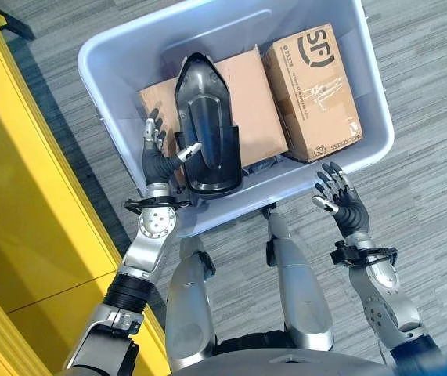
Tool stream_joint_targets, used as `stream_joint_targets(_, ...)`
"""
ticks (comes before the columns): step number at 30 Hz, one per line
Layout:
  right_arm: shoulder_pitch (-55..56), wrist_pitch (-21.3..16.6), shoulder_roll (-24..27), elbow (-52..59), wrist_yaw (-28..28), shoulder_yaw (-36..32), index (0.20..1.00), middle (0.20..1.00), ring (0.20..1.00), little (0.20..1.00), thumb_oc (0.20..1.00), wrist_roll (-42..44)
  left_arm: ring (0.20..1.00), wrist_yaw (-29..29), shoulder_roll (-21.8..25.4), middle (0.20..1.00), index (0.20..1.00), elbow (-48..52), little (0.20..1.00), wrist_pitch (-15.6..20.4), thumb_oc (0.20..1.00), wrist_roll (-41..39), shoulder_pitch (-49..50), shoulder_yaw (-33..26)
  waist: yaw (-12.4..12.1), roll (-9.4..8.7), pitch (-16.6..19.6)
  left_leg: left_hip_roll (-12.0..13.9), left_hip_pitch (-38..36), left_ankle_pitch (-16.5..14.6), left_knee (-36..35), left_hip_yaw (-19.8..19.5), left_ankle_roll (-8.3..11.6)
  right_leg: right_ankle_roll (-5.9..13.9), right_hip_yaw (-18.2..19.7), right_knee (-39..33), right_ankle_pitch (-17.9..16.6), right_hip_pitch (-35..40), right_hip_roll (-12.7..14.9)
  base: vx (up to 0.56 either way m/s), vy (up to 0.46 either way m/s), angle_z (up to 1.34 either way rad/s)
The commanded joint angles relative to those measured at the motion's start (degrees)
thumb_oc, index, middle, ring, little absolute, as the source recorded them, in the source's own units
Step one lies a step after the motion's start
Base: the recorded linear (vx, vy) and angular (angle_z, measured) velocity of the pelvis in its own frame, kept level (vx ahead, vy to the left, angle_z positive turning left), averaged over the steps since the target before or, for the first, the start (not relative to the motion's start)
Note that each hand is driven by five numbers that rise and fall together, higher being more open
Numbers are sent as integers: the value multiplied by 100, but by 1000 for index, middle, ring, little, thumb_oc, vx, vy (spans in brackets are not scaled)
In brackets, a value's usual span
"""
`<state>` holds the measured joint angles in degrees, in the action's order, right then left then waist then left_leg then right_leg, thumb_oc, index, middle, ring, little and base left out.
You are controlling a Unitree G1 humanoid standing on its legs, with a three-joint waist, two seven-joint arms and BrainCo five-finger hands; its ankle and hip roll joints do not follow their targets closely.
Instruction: Move parts from the plastic box to the shelf.
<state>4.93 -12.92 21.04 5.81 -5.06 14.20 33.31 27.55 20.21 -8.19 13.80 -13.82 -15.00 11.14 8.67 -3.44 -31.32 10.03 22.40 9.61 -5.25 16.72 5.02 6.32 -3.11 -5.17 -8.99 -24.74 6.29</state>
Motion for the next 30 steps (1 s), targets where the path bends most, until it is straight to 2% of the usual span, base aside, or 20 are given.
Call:
stream_joint_targets(1, 256, -301, 4, 445, -61, -170, 1000, 1000, 1000, 1000, 1000, -130, 1000, 152, 187, 1000, 1000, -115, 1000, 109, 1000, 318, -105, -285, 39, -260, 156, 385, -642, -209, 53, -138, 425, 527, -181, 238, 22, -22, 365, 0, 0, 0)
stream_joint_targets(9, 246, -323, 13, 402, -125, -149, 1000, 1000, 1000, 1000, 1000, -136, 1000, 253, 144, 1000, 1000, -584, 1000, 28, 1000, 278, -47, -364, 31, -267, 154, 378, -589, -193, 51, -134, 419, 514, -170, 243, 22, -87, 362, 0, 0, 0)
stream_joint_targets(14, 235, -316, 33, 398, -192, -87, 1000, 1000, 1000, 1000, 1000, -126, 1000, 388, -35, 1000, 1000, -936, 1000, 98, 1000, -173, -133, -443, 42, -304, 153, 363, -518, -178, 54, -145, 414, 507, -187, 250, 9, -153, 351, 0, 0, 0)
stream_joint_targets(21, 215, -328, 61, 399, -225, -44, 1000, 1000, 1000, 1000, 1000, -102, 1000, 487, -19, 1000, 1000, -1186, 1000, 22, 1000, -104, -218, -440, 65, -342, 152, 372, -427, -168, 43, -172, 418, 503, -203, 261, 11, -237, 339, 0, 0, 0)
stream_joint_targets(23, 216, -347, 52, 387, -226, -14, 1000, 1000, 1000, 1000, 1000, -61, 1000, 531, -8, 1000, 1000, -1370, 1000, -23, 1000, -21, -388, -349, 86, -358, 152, 381, -412, -161, 41, -173, 421, 501, -203, 272, 12, -270, 331, 0, 0, 0)
stream_joint_targets(25, 209, -344, 53, 365, -214, 78, 1000, 1000, 1000, 1000, 1000, 6, 1000, 550, -122, 1000, 1000, -1937, 1000, -35, 1000, -262, -752, -240, 160, -414, 152, 389, -395, -150, 42, -161, 430, 501, -187, 279, 2, -310, 315, 0, 0, 0)
stream_joint_targets(30, 270, -370, 145, 414, -182, 232, 1000, 1000, 1000, 1000, 1000, 104, 1000, 661, -19, 1000, 1000, -2878, 1000, -293, 1000, 4, -1613, 90, 334, -515, 152, 399, -364, -137, 53, -115, 436, 484, -107, 318, 10, -411, 277, 0, 0, 0)
